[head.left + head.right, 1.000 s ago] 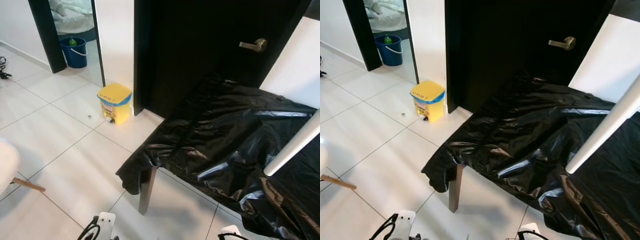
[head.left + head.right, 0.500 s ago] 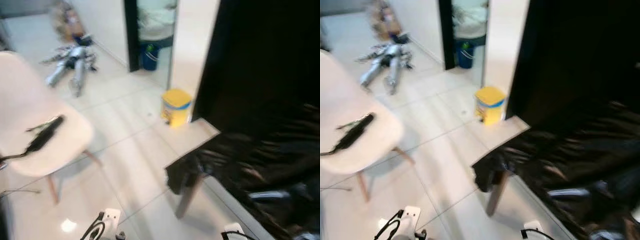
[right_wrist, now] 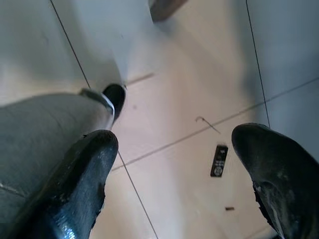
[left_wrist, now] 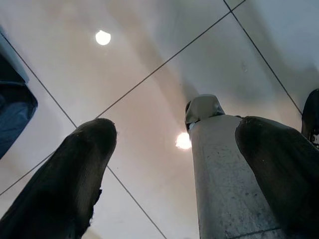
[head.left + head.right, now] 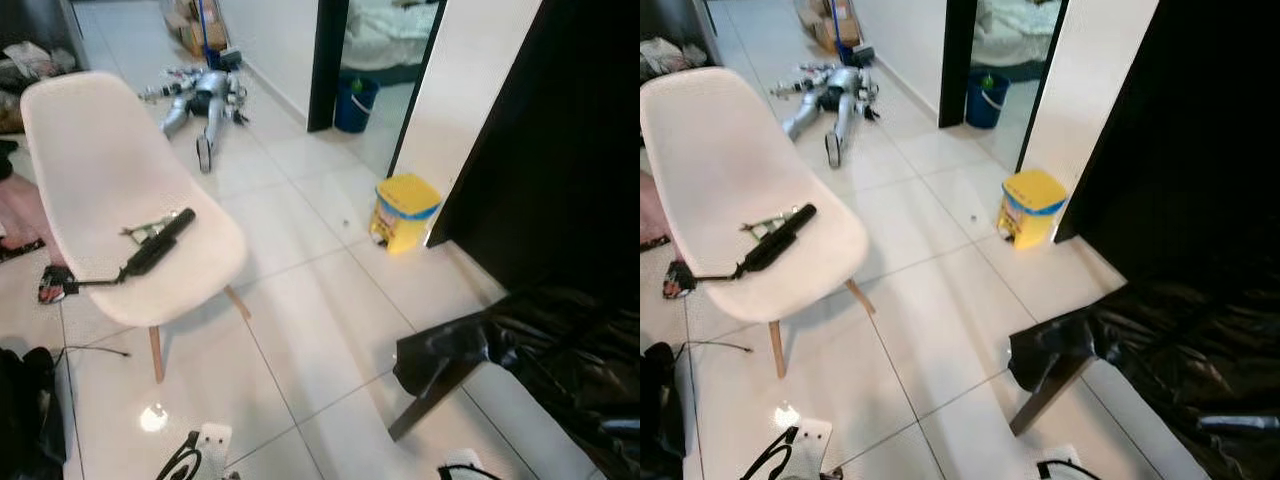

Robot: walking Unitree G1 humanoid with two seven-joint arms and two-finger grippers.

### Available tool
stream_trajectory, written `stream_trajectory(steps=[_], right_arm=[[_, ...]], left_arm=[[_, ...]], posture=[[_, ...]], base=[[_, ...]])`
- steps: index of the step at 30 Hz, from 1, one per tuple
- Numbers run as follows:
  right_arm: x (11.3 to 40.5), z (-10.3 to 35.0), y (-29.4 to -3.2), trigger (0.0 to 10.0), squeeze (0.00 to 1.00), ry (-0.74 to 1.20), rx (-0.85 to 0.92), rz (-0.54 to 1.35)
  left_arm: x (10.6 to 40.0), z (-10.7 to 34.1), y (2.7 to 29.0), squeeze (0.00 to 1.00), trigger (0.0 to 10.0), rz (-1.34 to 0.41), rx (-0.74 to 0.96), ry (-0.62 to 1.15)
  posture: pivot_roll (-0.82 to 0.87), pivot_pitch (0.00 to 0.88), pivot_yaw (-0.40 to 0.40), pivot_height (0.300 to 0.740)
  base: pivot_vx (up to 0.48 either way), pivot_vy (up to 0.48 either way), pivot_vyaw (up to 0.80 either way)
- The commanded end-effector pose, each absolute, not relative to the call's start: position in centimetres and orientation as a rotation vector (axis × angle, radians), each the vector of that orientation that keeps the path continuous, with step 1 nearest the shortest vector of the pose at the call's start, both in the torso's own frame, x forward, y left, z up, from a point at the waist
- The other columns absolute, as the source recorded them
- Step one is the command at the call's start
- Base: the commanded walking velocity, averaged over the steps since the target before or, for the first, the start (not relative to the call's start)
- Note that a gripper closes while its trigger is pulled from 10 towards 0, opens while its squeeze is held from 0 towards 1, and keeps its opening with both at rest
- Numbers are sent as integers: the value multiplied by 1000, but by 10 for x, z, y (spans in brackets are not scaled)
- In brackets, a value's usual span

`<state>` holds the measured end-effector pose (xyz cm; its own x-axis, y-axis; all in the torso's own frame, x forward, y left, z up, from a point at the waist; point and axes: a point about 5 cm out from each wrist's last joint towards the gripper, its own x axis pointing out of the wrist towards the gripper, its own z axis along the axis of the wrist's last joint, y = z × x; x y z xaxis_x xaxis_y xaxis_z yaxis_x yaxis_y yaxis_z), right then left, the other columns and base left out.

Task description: Building children table

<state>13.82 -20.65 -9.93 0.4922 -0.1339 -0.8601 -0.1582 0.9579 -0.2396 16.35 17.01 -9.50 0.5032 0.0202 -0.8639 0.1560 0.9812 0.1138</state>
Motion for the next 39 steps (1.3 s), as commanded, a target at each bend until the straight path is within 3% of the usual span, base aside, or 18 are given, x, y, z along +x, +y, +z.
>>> stream_trajectory(steps=[1,20,39], right_arm=[[132,-101,-212,10000,0,1085,-318,12],[132,-101,-211,10000,0,1089,-327,24],[127,-102,-211,10000,0,1103,-324,26]], left_arm=[[151,-101,162,0,10000,-116,170,1091],[152,-100,166,0,10000,-102,165,1093],[151,-101,162,0,10000,-96,157,1094]], posture=[[139,0,-110,740],[146,0,-116,740],[151,0,-123,740]], base=[[0,0,0],[0,0,0],[0,364,0]])
